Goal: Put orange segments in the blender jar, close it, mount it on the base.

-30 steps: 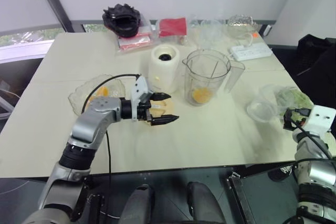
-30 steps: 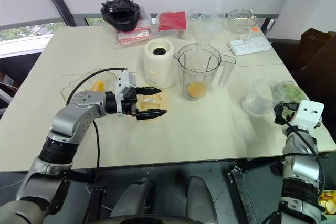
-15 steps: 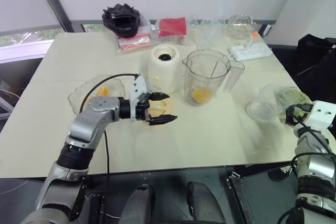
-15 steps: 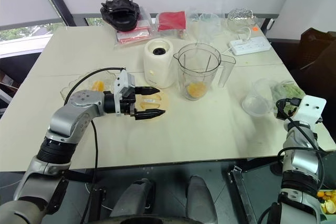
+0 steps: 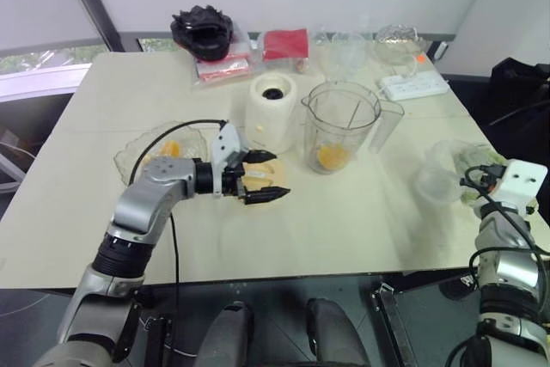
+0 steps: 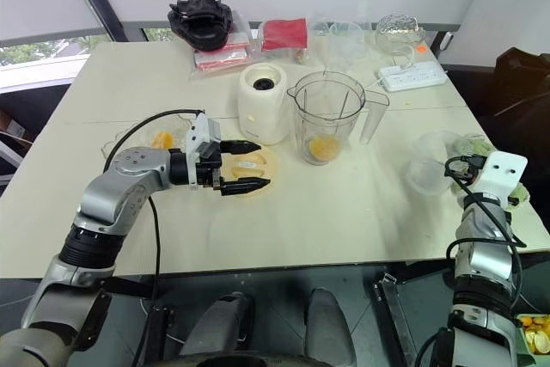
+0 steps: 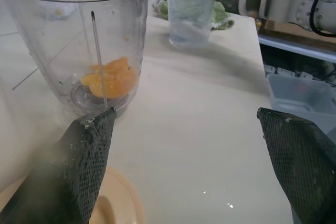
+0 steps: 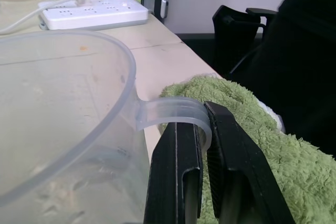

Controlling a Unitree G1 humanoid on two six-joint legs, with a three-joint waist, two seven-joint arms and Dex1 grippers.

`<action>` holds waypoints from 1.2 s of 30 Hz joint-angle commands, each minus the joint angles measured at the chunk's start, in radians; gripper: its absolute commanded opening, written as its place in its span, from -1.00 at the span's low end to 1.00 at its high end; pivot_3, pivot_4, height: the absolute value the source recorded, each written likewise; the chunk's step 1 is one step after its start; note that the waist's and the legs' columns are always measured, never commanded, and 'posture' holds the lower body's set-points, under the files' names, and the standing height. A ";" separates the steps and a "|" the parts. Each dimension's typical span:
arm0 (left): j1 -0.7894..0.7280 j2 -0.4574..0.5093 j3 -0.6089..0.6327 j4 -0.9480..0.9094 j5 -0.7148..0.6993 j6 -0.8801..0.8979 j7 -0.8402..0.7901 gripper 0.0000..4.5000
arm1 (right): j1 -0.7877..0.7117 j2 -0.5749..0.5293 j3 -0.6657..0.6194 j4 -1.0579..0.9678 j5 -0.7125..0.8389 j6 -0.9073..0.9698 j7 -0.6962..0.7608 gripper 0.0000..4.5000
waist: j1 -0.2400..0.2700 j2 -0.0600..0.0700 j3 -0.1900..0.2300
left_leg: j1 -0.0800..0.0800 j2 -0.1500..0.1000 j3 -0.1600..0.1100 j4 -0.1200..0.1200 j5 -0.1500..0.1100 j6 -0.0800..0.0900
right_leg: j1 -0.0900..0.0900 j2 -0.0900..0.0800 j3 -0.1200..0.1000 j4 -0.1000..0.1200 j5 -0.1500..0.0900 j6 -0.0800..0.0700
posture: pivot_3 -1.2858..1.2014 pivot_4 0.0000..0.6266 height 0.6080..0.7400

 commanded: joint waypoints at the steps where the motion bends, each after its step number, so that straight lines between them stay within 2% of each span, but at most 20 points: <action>1: -0.033 0.012 0.026 -0.025 -0.018 -0.016 0.001 1.00 | 0.035 0.026 -0.001 -0.069 0.006 0.016 -0.014 -0.99 | -0.001 0.000 0.000 | 0.000 0.000 0.000 0.000 0.000 0.000 | 0.000 0.000 0.000 0.000 0.000 0.000 | 0.03 -0.52 1.00; 8: -0.044 0.012 0.041 0.005 -0.021 -0.021 0.011 1.00 | 0.056 0.077 -0.007 -0.362 0.021 0.101 -0.076 -0.99 | -0.003 0.002 0.001 | -0.001 0.000 0.000 -0.001 0.000 0.000 | -0.002 0.000 0.000 0.000 0.000 0.000 | 0.03 -0.52 1.00; 14: -0.051 0.003 0.049 0.033 -0.020 -0.034 0.019 1.00 | -0.009 0.032 -0.006 -0.556 0.021 0.239 -0.088 -0.99 | -0.002 0.003 0.002 | -0.002 0.000 0.000 -0.001 0.000 0.000 | -0.003 0.000 0.000 0.000 0.000 0.000 | 0.03 -0.52 1.00; 20: -0.047 -0.012 0.042 0.045 -0.014 -0.055 0.032 1.00 | -0.157 -0.092 -0.009 -0.591 0.025 0.349 -0.046 -0.99 | 0.000 0.004 0.002 | -0.003 0.000 0.000 -0.001 0.000 0.000 | -0.004 0.000 0.000 0.000 0.000 0.000 | 0.03 -0.52 1.00; 27: -0.024 -0.035 0.046 0.046 -0.009 -0.084 0.054 1.00 | -0.396 -0.245 0.081 -0.552 0.005 0.431 0.058 -0.99 | -0.002 0.006 0.004 | -0.008 0.000 0.001 -0.002 0.000 0.000 | -0.010 0.000 0.000 0.001 0.000 0.001 | 0.03 -0.52 1.00; 36: -0.021 -0.066 0.098 0.073 -0.028 -0.128 0.109 1.00 | -0.495 -0.280 0.240 -0.588 -0.078 0.438 0.148 -0.99 | 0.003 0.006 0.004 | -0.017 -0.001 0.001 0.000 0.000 0.000 | -0.019 -0.002 0.000 0.000 0.002 0.004 | 0.03 -0.52 1.00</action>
